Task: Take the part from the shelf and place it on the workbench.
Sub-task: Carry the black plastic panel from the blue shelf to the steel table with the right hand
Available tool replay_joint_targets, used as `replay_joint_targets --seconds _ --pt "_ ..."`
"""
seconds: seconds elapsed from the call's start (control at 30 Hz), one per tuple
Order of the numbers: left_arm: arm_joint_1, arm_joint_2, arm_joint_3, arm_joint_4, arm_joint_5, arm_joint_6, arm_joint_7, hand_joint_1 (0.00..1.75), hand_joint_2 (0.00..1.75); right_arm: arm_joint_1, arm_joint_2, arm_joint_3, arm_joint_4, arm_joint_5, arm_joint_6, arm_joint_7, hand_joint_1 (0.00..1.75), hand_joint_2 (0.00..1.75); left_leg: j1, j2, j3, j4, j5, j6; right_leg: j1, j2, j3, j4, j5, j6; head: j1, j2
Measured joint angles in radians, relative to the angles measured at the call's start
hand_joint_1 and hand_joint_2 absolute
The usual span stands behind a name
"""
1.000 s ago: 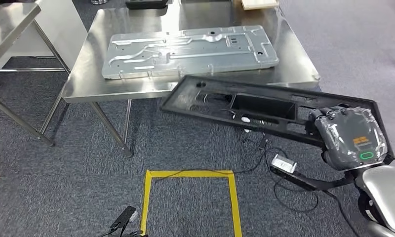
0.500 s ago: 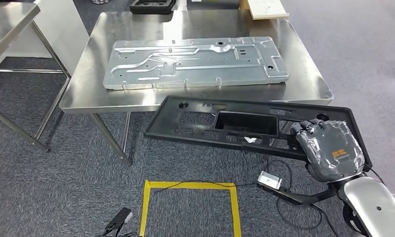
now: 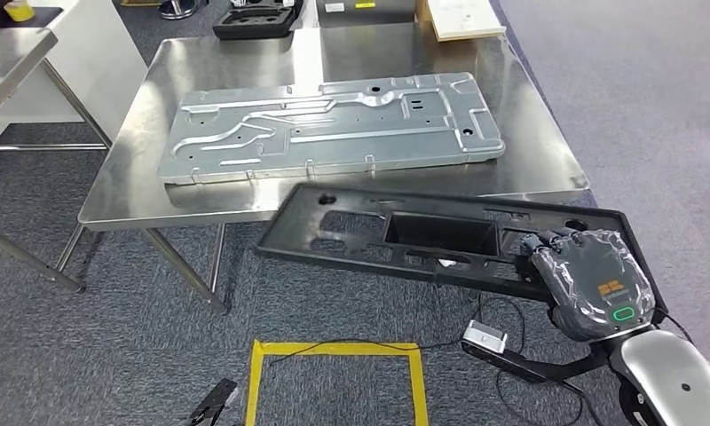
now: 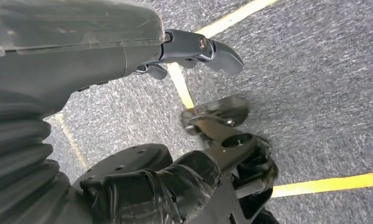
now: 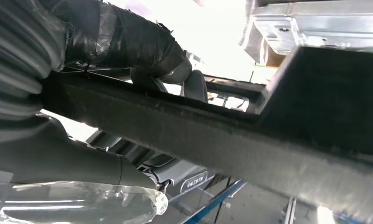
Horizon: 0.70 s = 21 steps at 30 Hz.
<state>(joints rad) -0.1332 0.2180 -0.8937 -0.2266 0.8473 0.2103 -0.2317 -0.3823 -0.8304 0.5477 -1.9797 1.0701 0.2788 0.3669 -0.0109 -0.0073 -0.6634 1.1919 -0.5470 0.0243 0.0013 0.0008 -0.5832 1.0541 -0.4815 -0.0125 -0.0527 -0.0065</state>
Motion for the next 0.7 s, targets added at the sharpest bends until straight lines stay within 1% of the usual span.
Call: replay_joint_targets --seconds 0.03,0.07,0.1,0.13,0.17,0.2,0.23,0.27,0.3,0.33,0.37,0.4,0.43,0.47,0.5,0.53,0.57,0.6,0.63,0.67,0.7 --pt "0.0 0.001 0.0 0.0 0.0 0.008 0.003 0.0 1.75 0.005 -0.003 -0.005 -0.002 -0.005 0.0 0.0 1.75 1.75 -0.004 0.001 0.018 -0.056 0.043 0.013 0.002 0.0 0.009 -0.003 -0.006 -0.001 0.002 0.0" --pt "0.0 0.003 0.0 0.0 0.0 0.017 0.006 0.0 1.75 0.01 -0.006 -0.011 -0.004 -0.01 -0.002 0.0 1.75 1.75 -0.011 0.001 0.033 -0.106 0.067 0.027 0.001 0.002 0.018 -0.008 -0.011 0.001 0.005 0.0" --pt "0.0 0.005 0.0 0.0 -0.001 0.024 0.008 0.0 1.75 0.014 -0.007 -0.017 -0.006 -0.013 -0.004 0.0 1.75 1.75 -0.017 0.0 0.044 -0.136 0.077 0.039 -0.002 0.004 0.024 -0.013 -0.014 0.005 0.006 0.0" --pt "0.001 0.007 0.0 0.0 -0.002 0.032 0.011 0.0 1.75 0.019 -0.008 -0.022 -0.007 -0.016 -0.007 0.0 1.75 1.75 -0.023 0.0 0.05 -0.153 0.077 0.048 -0.006 0.005 0.031 -0.015 -0.013 0.01 0.007 0.0" --pt "0.002 0.009 0.0 0.0 -0.002 0.038 0.015 0.0 1.75 0.023 -0.01 -0.027 -0.009 -0.017 -0.01 0.0 1.75 1.75 -0.028 -0.001 0.058 -0.168 0.075 0.055 -0.007 0.006 0.038 -0.016 -0.009 0.016 0.007 0.0" --pt "0.003 0.01 0.0 0.0 -0.003 0.042 0.017 0.0 1.75 0.027 -0.012 -0.032 -0.011 -0.017 -0.011 -0.001 1.75 1.75 -0.027 -0.001 0.074 -0.185 0.086 0.059 -0.008 0.005 0.041 -0.012 -0.008 0.021 0.005 0.0" --pt "0.003 0.012 0.0 0.001 -0.002 0.047 0.019 0.0 1.75 0.03 -0.015 -0.036 -0.013 -0.016 -0.013 -0.002 1.75 1.75 -0.024 0.001 0.088 -0.198 0.093 0.061 -0.008 0.004 0.042 -0.001 -0.009 0.024 0.006 0.0" --pt "0.003 0.014 0.0 0.001 -0.002 0.049 0.018 0.0 1.75 0.031 -0.017 -0.04 -0.015 -0.015 -0.013 -0.003 1.75 1.75 -0.021 0.002 0.103 -0.206 0.096 0.061 -0.008 0.004 0.032 0.021 -0.019 0.026 0.008 0.0" --pt "0.001 0.015 0.0 0.001 -0.001 0.05 0.016 0.0 1.75 0.033 -0.018 -0.043 -0.016 -0.012 -0.013 -0.004 1.75 1.75 -0.017 0.002 0.114 -0.212 0.099 0.06 -0.01 0.004 0.01 0.061 -0.037 0.029 0.01 0.0" --pt "0.0 0.016 0.0 0.001 0.0 0.051 0.014 0.0 1.75 0.035 -0.019 -0.045 -0.017 -0.01 -0.012 -0.004 1.75 1.75 -0.015 0.003 0.119 -0.214 0.096 0.06 -0.012 0.004 -0.022 0.115 -0.059 0.034 0.012 0.0" --pt "0.0 0.016 0.0 0.001 0.001 0.051 0.012 0.0 1.75 0.036 -0.019 -0.047 -0.018 -0.008 -0.012 -0.005 1.75 1.75 -0.013 0.002 0.121 -0.214 0.092 0.059 -0.016 0.004 -0.063 0.174 -0.084 0.041 0.013 0.0" --pt "0.001 0.017 0.0 0.001 0.001 0.051 0.01 0.0 1.75 0.039 -0.019 -0.048 -0.019 -0.006 -0.012 -0.005 1.75 1.75 -0.011 0.002 0.125 -0.213 0.087 0.056 -0.02 0.004 -0.1 0.22 -0.101 0.05 0.012 0.0" --pt "0.003 0.017 0.0 0.001 0.001 0.051 0.01 0.0 1.75 0.041 -0.02 -0.049 -0.019 -0.006 -0.012 -0.004 1.75 1.75 -0.008 0.001 0.131 -0.213 0.08 0.052 -0.025 0.003 -0.125 0.239 -0.105 0.058 0.012 0.0" --pt "0.005 0.017 0.0 0.001 0.002 0.051 0.009 0.0 1.75 0.042 -0.02 -0.049 -0.02 -0.005 -0.012 -0.004 1.75 1.75 -0.003 0.0 0.139 -0.211 0.071 0.047 -0.029 0.003 -0.132 0.224 -0.089 0.067 0.012 0.0" --pt "0.007 0.016 0.0 0.001 0.002 0.051 0.009 0.0 1.75 0.043 -0.021 -0.049 -0.02 -0.005 -0.012 -0.005 1.75 1.75 0.003 -0.001 0.15 -0.207 0.061 0.041 -0.033 0.003 -0.123 0.177 -0.056 0.073 0.012 0.0" --pt "0.007 0.017 0.0 0.001 0.002 0.051 0.009 0.0 1.75 0.044 -0.021 -0.049 -0.02 -0.005 -0.012 -0.005 1.75 1.75 0.009 -0.003 0.159 -0.201 0.047 0.033 -0.039 0.002 -0.104 0.108 -0.006 0.081 0.013 0.0" --pt "0.007 0.018 0.0 0.001 0.002 0.051 0.009 0.0 1.75 0.045 -0.021 -0.05 -0.02 -0.004 -0.012 -0.005 1.75 1.75 0.012 -0.005 0.168 -0.193 0.034 0.024 -0.04 0.001 -0.09 0.052 0.029 0.084 0.016 0.0" --pt "0.007 0.019 0.0 0.001 0.003 0.05 0.01 0.0 1.75 0.046 -0.022 -0.05 -0.021 -0.003 -0.012 -0.005 1.75 1.75 0.014 -0.005 0.171 -0.186 0.021 0.014 -0.04 0.0 -0.079 0.015 0.052 0.08 0.02 0.0" --pt "0.006 0.02 0.0 0.001 0.003 0.05 0.011 0.0 1.75 0.048 -0.022 -0.051 -0.022 -0.003 -0.012 -0.004 1.75 1.75 0.013 -0.006 0.172 -0.18 0.01 0.005 -0.039 0.0 -0.076 -0.003 0.064 0.07 0.023 0.0" --pt "0.007 0.02 0.0 0.001 0.004 0.05 0.012 0.0 1.75 0.05 -0.023 -0.052 -0.023 -0.002 -0.012 -0.004 1.75 1.75 0.011 -0.005 0.172 -0.175 0.005 0.0 -0.036 0.001 -0.078 0.002 0.056 0.057 0.025 0.0" --pt "0.007 0.021 0.0 0.001 0.004 0.049 0.013 0.0 1.75 0.05 -0.024 -0.053 -0.025 -0.001 -0.012 -0.004 1.75 1.75 0.01 -0.004 0.171 -0.173 -0.001 -0.005 -0.037 0.002 -0.075 0.004 0.055 0.043 0.024 0.0"
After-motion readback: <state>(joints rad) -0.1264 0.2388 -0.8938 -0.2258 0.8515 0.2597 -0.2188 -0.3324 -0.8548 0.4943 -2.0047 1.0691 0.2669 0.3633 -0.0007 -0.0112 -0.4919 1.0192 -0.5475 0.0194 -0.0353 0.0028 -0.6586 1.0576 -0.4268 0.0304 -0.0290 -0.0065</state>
